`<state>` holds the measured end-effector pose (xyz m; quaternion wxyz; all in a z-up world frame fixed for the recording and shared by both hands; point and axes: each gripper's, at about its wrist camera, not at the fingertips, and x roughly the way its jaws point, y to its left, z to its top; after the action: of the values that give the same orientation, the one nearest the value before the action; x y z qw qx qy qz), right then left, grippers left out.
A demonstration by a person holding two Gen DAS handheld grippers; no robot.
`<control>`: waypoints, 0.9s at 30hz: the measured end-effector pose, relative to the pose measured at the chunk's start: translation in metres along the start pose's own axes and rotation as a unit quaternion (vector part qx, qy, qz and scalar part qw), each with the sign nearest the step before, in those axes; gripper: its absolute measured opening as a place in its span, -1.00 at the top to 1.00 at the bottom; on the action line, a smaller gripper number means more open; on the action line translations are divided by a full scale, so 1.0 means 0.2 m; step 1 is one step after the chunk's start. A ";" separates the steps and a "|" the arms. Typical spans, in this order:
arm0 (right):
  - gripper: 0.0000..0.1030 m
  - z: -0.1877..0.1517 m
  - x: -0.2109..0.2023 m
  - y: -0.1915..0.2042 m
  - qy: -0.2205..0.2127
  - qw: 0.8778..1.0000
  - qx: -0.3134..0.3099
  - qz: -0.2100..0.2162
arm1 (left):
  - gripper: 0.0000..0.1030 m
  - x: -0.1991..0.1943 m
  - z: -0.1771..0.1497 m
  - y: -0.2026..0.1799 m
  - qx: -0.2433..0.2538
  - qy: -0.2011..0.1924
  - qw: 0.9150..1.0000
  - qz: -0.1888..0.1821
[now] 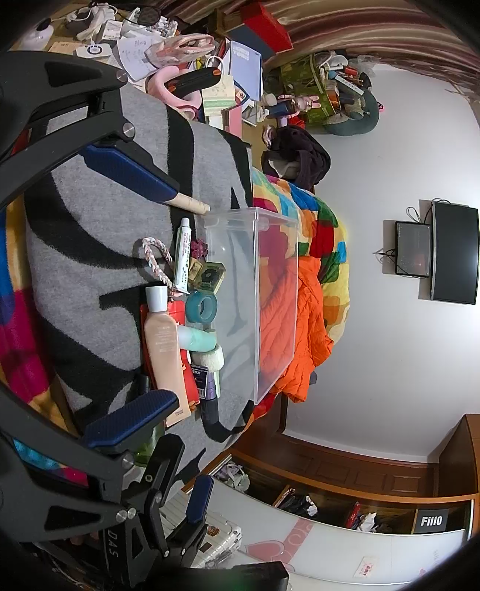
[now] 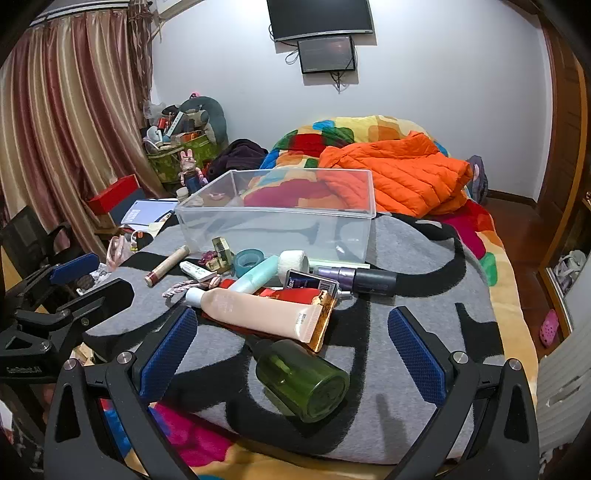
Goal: Organize objects
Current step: 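Move both tools toward the cluttered items on the blanket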
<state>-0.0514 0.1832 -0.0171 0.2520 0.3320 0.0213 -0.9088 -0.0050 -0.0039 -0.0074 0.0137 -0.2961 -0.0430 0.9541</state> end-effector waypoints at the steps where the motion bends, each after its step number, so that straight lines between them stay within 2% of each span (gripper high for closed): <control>1: -0.99 0.00 0.00 0.00 0.000 1.000 0.000 0.000 | -1.00 0.00 0.00 0.00 0.000 0.000 1.000 0.000; 27: -0.99 0.00 0.00 0.02 0.004 1.000 0.001 0.015 | -1.00 0.00 -0.01 0.02 -0.013 0.008 1.000 -0.012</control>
<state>-0.0492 0.1806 -0.0171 0.2652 0.3359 0.0164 -0.9036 -0.0041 -0.0073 -0.0088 0.0218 -0.3034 -0.0591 0.9508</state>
